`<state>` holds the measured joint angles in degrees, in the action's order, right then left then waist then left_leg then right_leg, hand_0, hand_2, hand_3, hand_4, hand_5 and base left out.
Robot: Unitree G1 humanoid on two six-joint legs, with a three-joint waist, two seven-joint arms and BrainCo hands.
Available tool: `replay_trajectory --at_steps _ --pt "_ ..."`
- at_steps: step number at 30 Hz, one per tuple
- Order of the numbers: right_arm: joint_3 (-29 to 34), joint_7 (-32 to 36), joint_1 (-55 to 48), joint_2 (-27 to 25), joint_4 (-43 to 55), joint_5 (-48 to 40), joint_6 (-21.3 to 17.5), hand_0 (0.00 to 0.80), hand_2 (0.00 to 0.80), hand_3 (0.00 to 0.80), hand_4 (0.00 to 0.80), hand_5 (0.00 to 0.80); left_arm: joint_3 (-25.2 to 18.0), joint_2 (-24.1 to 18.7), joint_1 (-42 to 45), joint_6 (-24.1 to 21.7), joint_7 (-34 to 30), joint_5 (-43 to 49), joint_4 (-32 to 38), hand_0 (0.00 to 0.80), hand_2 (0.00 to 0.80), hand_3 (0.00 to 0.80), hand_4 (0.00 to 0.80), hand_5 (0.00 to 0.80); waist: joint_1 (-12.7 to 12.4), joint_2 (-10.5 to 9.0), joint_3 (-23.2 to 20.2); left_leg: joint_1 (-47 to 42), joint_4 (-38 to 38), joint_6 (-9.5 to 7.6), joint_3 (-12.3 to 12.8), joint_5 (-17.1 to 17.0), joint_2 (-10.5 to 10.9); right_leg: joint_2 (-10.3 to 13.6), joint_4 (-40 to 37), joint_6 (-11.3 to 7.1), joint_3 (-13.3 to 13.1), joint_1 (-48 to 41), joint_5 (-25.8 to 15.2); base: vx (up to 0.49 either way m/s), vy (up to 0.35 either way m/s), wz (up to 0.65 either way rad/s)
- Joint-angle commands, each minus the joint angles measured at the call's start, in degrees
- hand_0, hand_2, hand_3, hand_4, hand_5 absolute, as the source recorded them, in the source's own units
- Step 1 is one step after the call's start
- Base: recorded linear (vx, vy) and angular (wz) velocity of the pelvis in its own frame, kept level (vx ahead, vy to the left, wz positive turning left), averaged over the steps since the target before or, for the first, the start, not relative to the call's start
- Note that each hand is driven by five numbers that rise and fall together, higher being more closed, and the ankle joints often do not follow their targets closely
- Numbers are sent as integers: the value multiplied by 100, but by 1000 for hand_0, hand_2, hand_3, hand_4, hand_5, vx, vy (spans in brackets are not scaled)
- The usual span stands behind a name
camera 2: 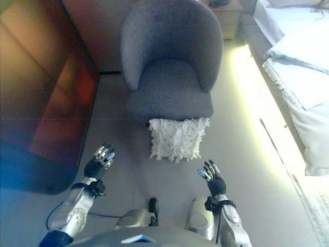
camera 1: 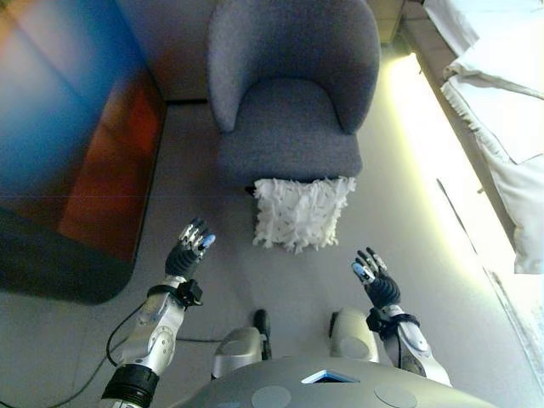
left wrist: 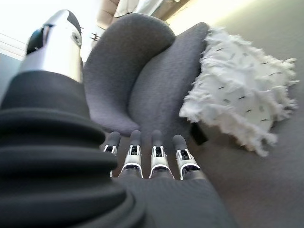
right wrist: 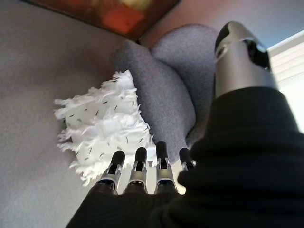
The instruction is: Pick up the cushion and take it to the sofa
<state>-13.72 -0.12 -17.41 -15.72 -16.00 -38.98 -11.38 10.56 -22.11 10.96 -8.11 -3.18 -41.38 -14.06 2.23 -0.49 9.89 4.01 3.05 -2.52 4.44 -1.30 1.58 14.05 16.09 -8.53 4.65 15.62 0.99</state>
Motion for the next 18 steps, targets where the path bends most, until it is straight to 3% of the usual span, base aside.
replay_trajectory --at_steps 1,4,7,11,12,14,15,17,18 --pt "262 151 228 -17 222 -268 -347 0 0 0 0 0 -40 -97 -65 -271 56 -20 545 0 0 0 0 0 190 -170 -103 -634 476 -156 77 1196 405 -24 -1899 -124 -79 107 -1670 409 -178 14" --pt "359 212 233 -11 184 -321 -215 0 0 0 0 0 -186 -131 45 -130 21 55 584 0 0 0 0 0 144 -196 -137 -873 565 -127 60 1362 329 129 -2108 -153 61 153 -1834 454 -204 19" --pt "377 241 86 21 242 -292 -140 0 0 0 0 0 -329 -179 248 9 -173 222 677 0 0 0 0 0 150 -259 -222 -1230 752 -83 -42 1698 210 247 -1787 -117 122 114 -1921 562 -275 39" --pt "309 256 -29 5 210 -257 -21 0 0 0 0 0 -382 -142 370 74 -98 70 644 0 0 0 0 0 236 -255 -440 -1408 1118 21 -138 1518 -76 14 -1384 -79 -115 36 -1576 536 -321 34" --pt "281 229 -41 -11 253 -237 30 0 0 0 0 0 -406 -113 391 103 -70 9 632 0 0 0 0 0 253 -246 -468 -1457 1216 67 -142 1422 -161 -42 -1209 -52 -154 63 -1520 548 -350 8" --pt "187 223 -114 -123 364 -140 150 0 0 0 0 0 -456 8 418 116 -26 -308 502 0 0 0 0 0 349 -151 -589 -1560 1667 331 -115 568 -548 -425 -808 140 -273 -2 -1163 558 -375 -3" --pt "180 246 -136 -173 364 -74 168 0 0 0 0 0 -457 56 407 97 -12 -383 489 0 0 0 0 0 364 -156 -629 -1428 2007 418 -93 204 -641 -561 -825 254 -290 -137 -1026 471 -358 -2" --pt "216 250 -135 -318 235 112 136 0 0 0 0 0 -391 201 356 6 -51 -326 479 0 0 0 0 0 353 -217 -636 -765 3283 474 -123 -283 -673 -767 -859 570 -364 -432 -779 376 -319 -4" --pt "230 284 -105 -385 163 88 97 0 0 0 0 0 -341 260 322 3 -35 -276 504 0 0 0 0 0 339 -261 -606 -385 3711 459 -113 -359 -718 -808 -851 696 -377 -550 -696 299 -267 -10"
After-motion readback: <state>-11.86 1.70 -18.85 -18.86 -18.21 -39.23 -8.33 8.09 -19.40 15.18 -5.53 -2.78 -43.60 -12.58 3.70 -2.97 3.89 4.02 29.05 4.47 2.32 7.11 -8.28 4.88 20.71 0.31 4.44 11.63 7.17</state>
